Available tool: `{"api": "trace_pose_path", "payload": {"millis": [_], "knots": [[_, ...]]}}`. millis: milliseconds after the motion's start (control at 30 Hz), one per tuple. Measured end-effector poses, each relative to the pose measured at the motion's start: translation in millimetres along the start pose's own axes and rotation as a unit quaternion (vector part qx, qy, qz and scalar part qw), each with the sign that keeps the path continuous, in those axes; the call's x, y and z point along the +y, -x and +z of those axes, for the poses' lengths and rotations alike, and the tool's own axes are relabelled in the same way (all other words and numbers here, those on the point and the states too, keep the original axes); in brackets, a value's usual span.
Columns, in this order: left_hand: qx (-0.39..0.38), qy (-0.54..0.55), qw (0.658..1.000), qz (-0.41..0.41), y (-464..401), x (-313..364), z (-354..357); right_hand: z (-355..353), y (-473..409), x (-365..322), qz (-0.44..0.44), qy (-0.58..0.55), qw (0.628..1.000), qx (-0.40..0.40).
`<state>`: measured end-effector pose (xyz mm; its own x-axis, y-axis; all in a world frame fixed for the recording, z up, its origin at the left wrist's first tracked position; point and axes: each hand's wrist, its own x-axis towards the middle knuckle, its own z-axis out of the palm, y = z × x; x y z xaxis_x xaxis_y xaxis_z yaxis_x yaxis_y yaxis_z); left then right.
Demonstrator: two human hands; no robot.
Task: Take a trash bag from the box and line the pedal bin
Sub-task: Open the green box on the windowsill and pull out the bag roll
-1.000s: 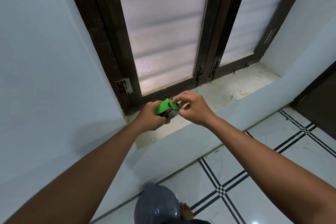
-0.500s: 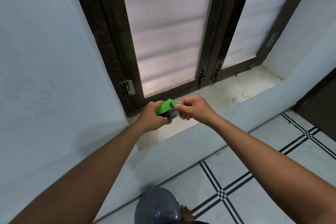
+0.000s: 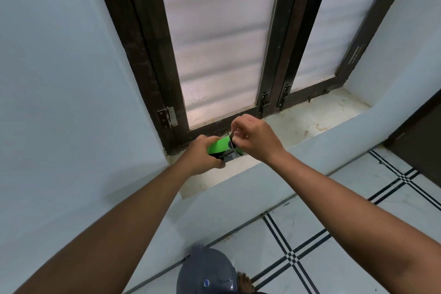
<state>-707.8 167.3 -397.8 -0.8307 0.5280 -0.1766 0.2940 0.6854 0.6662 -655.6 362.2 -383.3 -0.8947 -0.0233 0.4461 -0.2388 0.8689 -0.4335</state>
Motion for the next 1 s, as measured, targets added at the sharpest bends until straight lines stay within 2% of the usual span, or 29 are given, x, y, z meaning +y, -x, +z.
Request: {"api": "trace_pose_path", "payload": {"millis": [100, 167, 200, 233, 267, 333, 367, 433, 533, 633, 700, 833, 933, 1000], "knots": [[0.0, -0.026, 1.0, 0.011, 5, 7, -1, 11, 8, 3, 0.062, -0.021, 0.997, 0.037], [0.027, -0.039, 0.999, 0.007, 10, 14, -5, 17, 16, 3, 0.163, -0.086, 0.981, 0.06], [0.041, -0.065, 0.997, 0.008, 13, 19, -8, 20, 19, 4, 0.239, -0.131, 0.96, 0.057], [0.055, -0.11, 0.992, 0.016, 15, 24, -12, 23, 22, 5, 0.327, -0.196, 0.924, 0.041], [0.072, -0.165, 0.983, 0.038, 16, 30, -17, 27, 25, 4, 0.41, -0.289, 0.865, 0.017], [0.098, -0.274, 0.95, 0.116, 16, 49, -25, 31, 32, 1, 0.508, -0.513, 0.692, -0.004], [0.102, -0.318, 0.929, 0.156, 14, 60, -28, 32, 34, 2, 0.525, -0.583, 0.62, -0.002], [0.093, -0.377, 0.897, 0.212, 8, 82, -33, 36, 39, 7, 0.543, -0.644, 0.539, 0.006], [0.072, -0.402, 0.879, 0.245, 2, 104, -40, 41, 42, 17, 0.552, -0.686, 0.473, 0.016], [0.049, -0.353, 0.908, 0.218, 2, 112, -47, 43, 45, 25, 0.533, -0.724, 0.439, 0.009], [0.034, -0.307, 0.932, 0.189, 2, 110, -51, 41, 49, 27, 0.499, -0.751, 0.432, -0.018], [0.031, -0.168, 0.98, 0.104, -4, 91, -63, 27, 56, 37, 0.466, -0.76, 0.446, -0.075], [0.04, -0.09, 0.994, 0.036, -11, 66, -61, 14, 60, 54, 0.479, -0.726, 0.482, -0.103], [0.058, -0.071, 0.996, -0.012, -14, 49, -53, 4, 60, 63, 0.518, -0.676, 0.509, -0.123]]}}
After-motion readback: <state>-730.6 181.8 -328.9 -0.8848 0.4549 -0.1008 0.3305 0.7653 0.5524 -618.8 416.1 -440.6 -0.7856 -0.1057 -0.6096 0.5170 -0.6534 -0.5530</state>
